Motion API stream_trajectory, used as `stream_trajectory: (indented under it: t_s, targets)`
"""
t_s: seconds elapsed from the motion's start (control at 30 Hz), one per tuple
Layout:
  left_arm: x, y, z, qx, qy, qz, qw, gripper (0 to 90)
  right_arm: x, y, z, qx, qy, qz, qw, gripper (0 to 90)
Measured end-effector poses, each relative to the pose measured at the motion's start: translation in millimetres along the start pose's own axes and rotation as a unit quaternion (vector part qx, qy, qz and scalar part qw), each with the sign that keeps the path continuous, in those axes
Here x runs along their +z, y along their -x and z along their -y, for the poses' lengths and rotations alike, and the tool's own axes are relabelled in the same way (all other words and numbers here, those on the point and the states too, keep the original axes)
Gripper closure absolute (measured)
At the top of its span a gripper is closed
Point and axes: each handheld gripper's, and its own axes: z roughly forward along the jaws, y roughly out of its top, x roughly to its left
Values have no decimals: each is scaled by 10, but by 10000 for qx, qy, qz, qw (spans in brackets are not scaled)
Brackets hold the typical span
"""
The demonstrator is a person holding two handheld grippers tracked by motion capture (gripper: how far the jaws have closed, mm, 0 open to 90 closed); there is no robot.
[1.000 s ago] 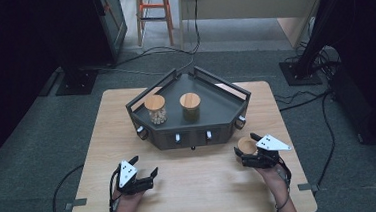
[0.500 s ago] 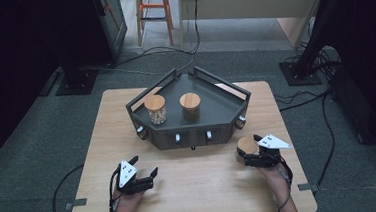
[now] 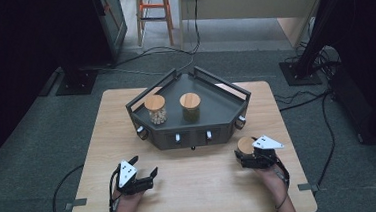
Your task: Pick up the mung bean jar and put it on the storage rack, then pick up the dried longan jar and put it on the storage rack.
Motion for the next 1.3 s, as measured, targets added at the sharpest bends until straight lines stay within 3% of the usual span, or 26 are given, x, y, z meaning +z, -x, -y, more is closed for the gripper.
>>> stream_trajectory:
  t_s: [0.33, 1.3]
  targets:
    - [-3, -6, 3, -34, 8, 4, 10000, 114, 8, 37, 10, 81, 16, -30, 10000, 133]
    - [-1, 2, 3, 2, 8, -3, 10000, 114, 40, 17, -9, 4, -110, -65, 9999, 133]
